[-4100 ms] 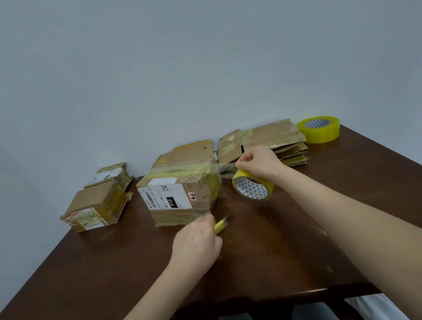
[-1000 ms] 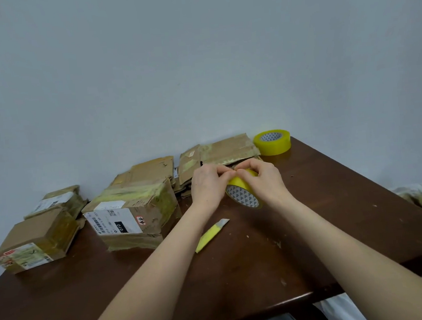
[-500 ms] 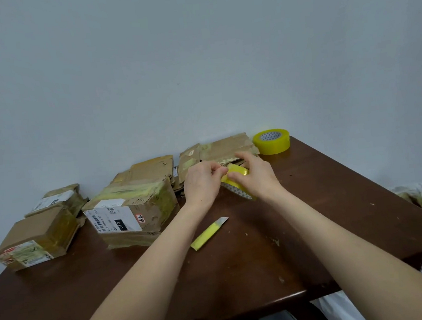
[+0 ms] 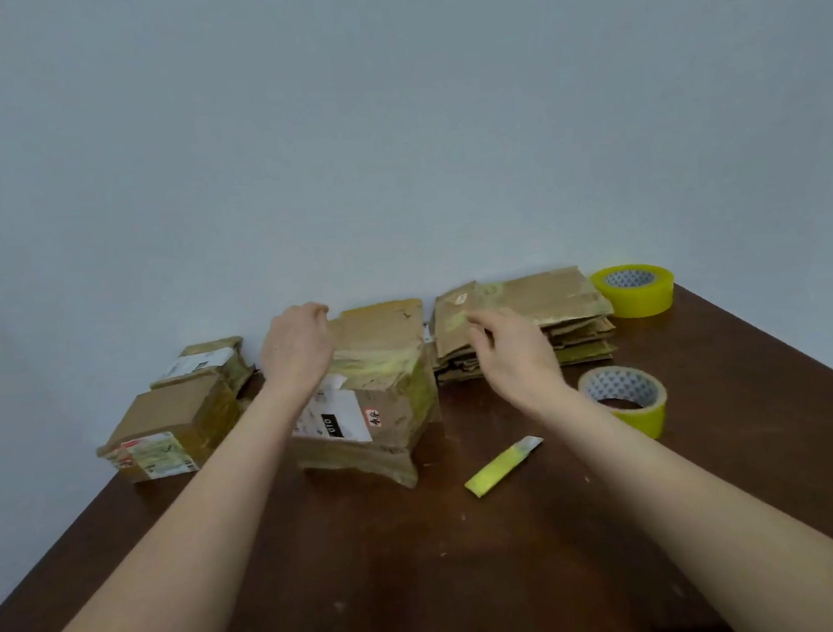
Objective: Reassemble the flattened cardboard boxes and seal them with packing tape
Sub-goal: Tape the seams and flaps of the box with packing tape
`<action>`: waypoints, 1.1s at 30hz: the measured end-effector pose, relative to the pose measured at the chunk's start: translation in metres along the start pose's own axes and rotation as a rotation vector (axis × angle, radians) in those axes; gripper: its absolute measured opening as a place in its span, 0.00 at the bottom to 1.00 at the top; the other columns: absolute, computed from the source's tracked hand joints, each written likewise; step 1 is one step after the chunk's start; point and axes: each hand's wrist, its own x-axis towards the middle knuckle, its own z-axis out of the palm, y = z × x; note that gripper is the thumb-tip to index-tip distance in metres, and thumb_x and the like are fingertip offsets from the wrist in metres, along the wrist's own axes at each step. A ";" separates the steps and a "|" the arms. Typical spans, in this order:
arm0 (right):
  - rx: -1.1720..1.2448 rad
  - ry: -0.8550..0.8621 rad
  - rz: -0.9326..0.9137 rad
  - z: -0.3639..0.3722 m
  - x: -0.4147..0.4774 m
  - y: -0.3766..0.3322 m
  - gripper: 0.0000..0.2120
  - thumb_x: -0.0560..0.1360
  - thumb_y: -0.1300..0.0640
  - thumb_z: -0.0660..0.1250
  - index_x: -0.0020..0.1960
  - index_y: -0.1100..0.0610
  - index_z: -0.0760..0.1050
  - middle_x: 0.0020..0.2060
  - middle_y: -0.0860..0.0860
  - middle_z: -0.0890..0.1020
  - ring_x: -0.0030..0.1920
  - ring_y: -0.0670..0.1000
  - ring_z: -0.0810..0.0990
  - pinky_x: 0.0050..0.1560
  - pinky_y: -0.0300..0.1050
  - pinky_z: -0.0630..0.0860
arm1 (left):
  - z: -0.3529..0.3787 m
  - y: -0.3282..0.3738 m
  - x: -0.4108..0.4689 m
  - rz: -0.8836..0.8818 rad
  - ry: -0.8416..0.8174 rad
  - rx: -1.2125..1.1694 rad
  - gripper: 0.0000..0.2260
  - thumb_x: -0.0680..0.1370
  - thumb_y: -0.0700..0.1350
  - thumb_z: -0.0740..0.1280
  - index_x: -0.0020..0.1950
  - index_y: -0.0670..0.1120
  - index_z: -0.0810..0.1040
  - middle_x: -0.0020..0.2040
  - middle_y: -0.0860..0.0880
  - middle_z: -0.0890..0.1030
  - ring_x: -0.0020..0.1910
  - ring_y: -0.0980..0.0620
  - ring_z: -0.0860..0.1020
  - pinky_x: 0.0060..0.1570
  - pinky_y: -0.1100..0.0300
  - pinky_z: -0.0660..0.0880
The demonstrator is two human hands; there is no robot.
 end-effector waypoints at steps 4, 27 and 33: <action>0.018 -0.210 -0.079 0.049 0.002 -0.069 0.26 0.83 0.49 0.51 0.76 0.61 0.57 0.77 0.55 0.58 0.77 0.54 0.52 0.75 0.48 0.51 | 0.000 -0.040 0.001 -0.062 -0.236 0.034 0.18 0.83 0.47 0.51 0.63 0.40 0.75 0.62 0.39 0.77 0.60 0.40 0.74 0.57 0.51 0.70; 0.326 -0.274 0.472 0.089 0.018 -0.059 0.22 0.77 0.43 0.60 0.58 0.62 0.73 0.55 0.57 0.78 0.54 0.59 0.77 0.54 0.53 0.75 | -0.004 -0.082 -0.025 -0.399 -0.287 -0.117 0.23 0.81 0.54 0.51 0.59 0.37 0.74 0.55 0.39 0.79 0.52 0.40 0.77 0.49 0.51 0.73; 0.158 -0.078 0.281 0.047 0.015 -0.092 0.27 0.73 0.34 0.60 0.52 0.58 0.75 0.48 0.51 0.78 0.48 0.53 0.76 0.45 0.47 0.70 | -0.055 -0.085 -0.046 -0.364 0.038 -0.186 0.21 0.78 0.62 0.53 0.56 0.47 0.73 0.50 0.49 0.80 0.49 0.47 0.78 0.50 0.53 0.74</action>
